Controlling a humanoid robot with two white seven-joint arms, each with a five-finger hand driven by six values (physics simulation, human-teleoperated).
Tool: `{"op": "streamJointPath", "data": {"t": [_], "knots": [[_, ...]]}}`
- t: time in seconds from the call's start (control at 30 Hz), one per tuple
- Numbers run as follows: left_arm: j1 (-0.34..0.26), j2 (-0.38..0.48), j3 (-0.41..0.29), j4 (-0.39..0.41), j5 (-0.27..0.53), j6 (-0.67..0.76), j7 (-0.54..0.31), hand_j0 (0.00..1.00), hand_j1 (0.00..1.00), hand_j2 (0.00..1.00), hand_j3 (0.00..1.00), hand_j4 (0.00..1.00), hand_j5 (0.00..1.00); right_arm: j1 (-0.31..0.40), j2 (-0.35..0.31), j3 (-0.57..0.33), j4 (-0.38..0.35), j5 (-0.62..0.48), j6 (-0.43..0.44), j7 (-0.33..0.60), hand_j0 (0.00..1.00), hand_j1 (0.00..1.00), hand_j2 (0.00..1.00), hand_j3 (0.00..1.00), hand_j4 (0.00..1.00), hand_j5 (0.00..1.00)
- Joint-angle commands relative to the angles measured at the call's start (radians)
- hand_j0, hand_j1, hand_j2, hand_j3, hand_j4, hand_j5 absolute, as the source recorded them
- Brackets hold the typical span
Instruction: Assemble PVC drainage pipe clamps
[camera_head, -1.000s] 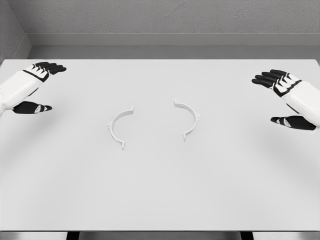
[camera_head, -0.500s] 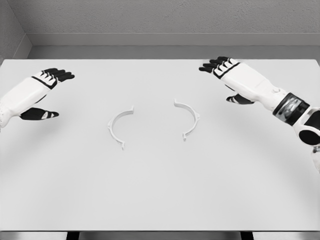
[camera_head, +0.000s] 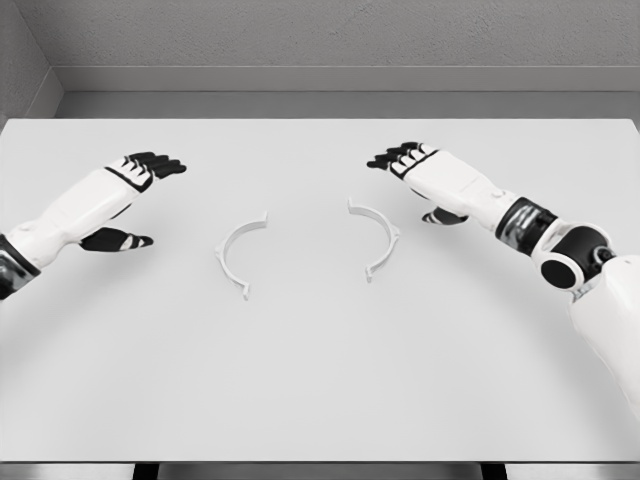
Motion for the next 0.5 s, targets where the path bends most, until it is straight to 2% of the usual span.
{"op": "streamJointPath", "data": {"t": [0.0,0.03,0.47], "knots": [[0.000,-0.006,-0.009,0.001,0.003,0.000,0.001,1.00,1.00,1.00,1.00,1.00,1.00,-0.009,0.015,0.004,0.029,0.004,0.000,-0.001,1.00,1.00,1.00,1.00,1.00,1.00],[0.000,-0.006,-0.009,0.002,0.003,0.000,0.001,1.00,1.00,1.00,1.00,1.00,1.00,-0.018,0.024,0.004,0.052,0.017,0.000,-0.001,1.00,1.00,1.00,1.00,1.00,1.00],[-0.005,-0.006,-0.037,0.006,0.003,0.000,0.001,1.00,1.00,1.00,1.00,1.00,1.00,-0.041,0.043,0.036,0.092,0.021,0.000,0.001,1.00,1.00,1.00,1.00,1.00,1.00]]}}
